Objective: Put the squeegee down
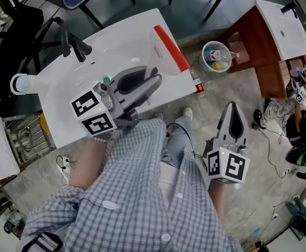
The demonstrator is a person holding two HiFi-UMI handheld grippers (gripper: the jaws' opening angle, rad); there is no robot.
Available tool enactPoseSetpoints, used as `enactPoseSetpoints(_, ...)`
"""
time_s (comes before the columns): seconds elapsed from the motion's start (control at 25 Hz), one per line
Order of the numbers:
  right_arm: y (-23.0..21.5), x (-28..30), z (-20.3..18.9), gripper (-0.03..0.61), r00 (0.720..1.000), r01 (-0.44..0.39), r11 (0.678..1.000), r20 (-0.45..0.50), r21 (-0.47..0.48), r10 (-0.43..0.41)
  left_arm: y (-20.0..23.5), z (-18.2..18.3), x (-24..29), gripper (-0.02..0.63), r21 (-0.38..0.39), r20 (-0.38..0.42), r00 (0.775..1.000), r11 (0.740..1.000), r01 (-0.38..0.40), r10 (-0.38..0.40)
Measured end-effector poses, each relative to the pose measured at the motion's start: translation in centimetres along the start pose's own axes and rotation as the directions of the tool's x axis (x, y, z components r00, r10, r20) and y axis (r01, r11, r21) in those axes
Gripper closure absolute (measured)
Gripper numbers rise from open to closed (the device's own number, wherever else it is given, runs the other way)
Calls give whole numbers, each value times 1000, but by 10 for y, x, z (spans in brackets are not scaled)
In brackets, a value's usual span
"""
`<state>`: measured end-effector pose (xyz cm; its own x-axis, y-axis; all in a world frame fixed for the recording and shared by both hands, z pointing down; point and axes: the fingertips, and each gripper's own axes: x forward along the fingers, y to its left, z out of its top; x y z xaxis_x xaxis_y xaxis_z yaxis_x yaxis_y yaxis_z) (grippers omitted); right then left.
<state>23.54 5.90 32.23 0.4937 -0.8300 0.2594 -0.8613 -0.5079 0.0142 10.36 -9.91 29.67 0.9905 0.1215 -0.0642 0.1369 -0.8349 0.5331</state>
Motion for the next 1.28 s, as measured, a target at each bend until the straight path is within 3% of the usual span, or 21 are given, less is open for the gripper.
enactPoseSetpoints(0.36, 1, 41, 10, 569, 989, -147, 988, -21, -40, 146, 18, 3, 2, 525, 4, 50, 990, 991, -130, 130)
enactPoseSetpoints(0.52, -2, 53, 13, 569, 981, -191, 980, -28, -51, 190, 21, -3, 6, 525, 40, 33, 984, 983, -177, 176)
enactPoseSetpoints(0.92, -8, 76, 19, 569, 956, -293, 952, -41, -83, 291, 32, -41, 22, 525, 196, -108, 951, 944, -264, 289)
enactPoseSetpoints(1.28, -18, 87, 23, 569, 944, -329, 939, -45, -96, 327, 44, -90, 30, 525, 335, -308, 878, 905, -261, 367)
